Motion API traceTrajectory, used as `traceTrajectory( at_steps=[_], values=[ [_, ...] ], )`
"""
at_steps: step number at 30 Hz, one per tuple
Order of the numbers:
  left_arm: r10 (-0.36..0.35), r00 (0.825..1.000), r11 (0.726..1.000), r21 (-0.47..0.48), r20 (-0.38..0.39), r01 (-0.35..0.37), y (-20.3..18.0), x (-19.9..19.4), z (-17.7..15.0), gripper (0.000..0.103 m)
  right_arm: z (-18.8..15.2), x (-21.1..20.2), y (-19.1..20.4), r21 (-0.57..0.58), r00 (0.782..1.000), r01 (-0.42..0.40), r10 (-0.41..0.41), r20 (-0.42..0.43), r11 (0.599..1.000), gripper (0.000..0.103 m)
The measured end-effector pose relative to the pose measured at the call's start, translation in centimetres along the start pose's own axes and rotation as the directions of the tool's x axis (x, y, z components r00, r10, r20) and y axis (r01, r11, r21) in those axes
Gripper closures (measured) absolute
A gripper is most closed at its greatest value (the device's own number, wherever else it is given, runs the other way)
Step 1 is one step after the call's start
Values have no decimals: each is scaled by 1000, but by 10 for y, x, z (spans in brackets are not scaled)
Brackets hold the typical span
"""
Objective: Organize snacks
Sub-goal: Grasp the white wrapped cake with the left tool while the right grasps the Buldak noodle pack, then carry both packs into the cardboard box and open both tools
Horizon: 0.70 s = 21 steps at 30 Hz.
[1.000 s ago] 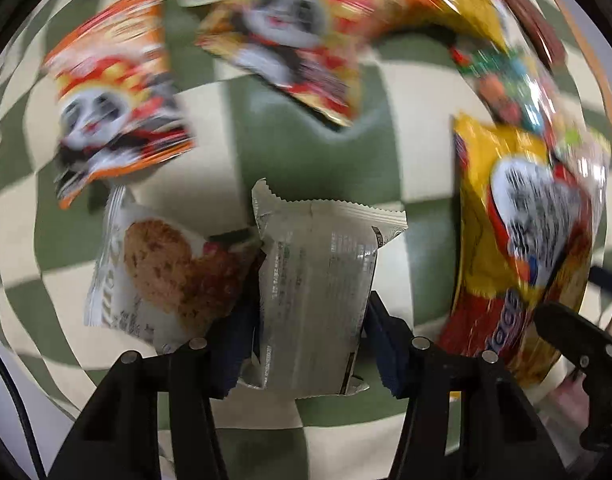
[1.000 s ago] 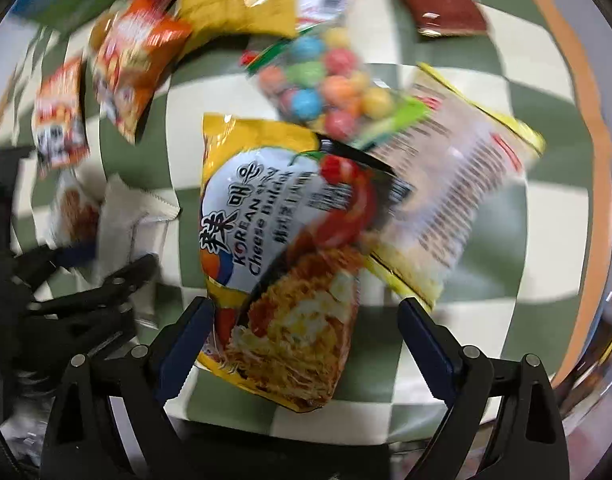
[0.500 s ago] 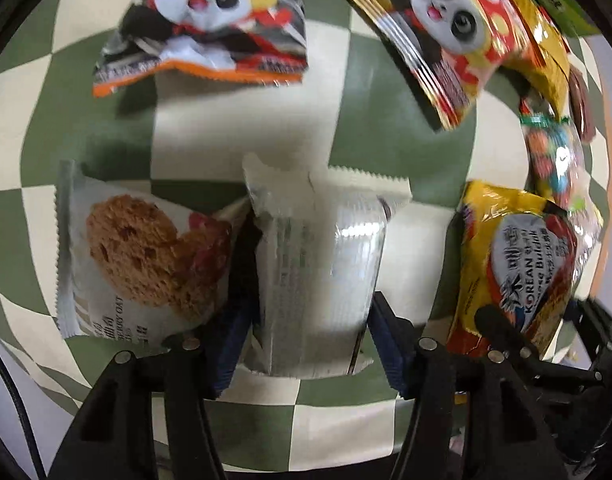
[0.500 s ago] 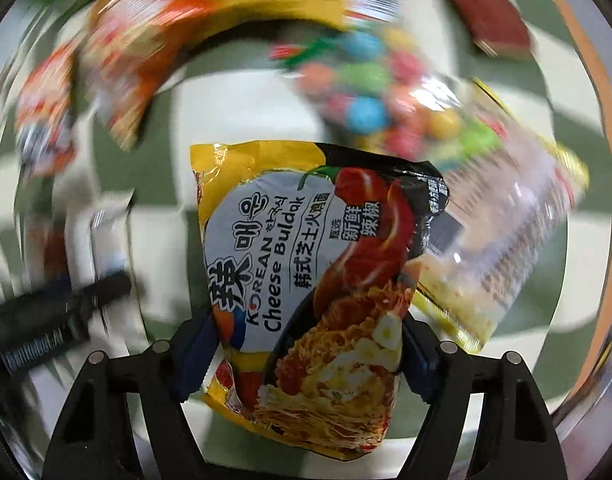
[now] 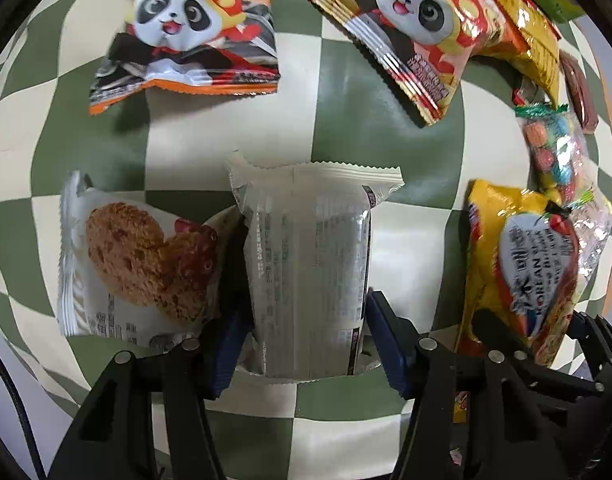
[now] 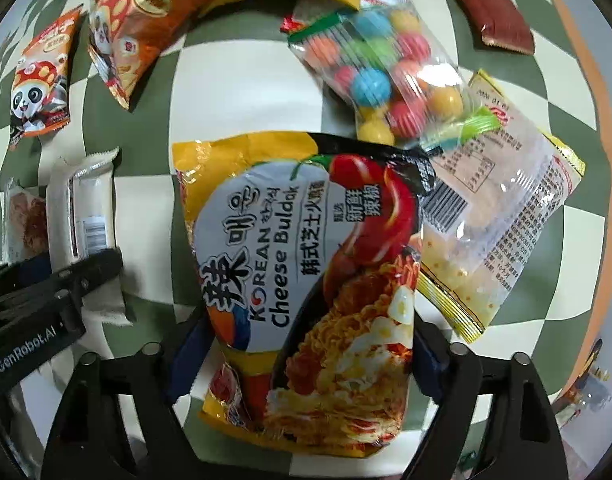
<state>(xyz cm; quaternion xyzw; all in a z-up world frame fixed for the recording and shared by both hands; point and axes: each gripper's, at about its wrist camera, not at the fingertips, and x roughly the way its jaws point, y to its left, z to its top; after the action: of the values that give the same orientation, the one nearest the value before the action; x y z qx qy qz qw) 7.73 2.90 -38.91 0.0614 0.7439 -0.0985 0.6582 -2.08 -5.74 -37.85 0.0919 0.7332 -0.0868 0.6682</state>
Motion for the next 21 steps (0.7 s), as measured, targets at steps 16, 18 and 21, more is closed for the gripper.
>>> traceTrajectory(
  at_steps=[16, 18, 21],
  values=[
    [1, 996, 999, 35, 94, -4, -34, -55, -1, 52, 3, -2, 43, 103, 999, -23, 20, 29, 994, 18],
    [1, 993, 999, 43, 116, -6, -35, -65, -8, 52, -6, -11, 20, 112, 998, -47, 42, 41, 993, 18],
    [-27, 990, 999, 47, 136, 21, -38, -84, -19, 52, -18, -25, 11, 119, 995, -82, 74, 70, 990, 18]
  ],
)
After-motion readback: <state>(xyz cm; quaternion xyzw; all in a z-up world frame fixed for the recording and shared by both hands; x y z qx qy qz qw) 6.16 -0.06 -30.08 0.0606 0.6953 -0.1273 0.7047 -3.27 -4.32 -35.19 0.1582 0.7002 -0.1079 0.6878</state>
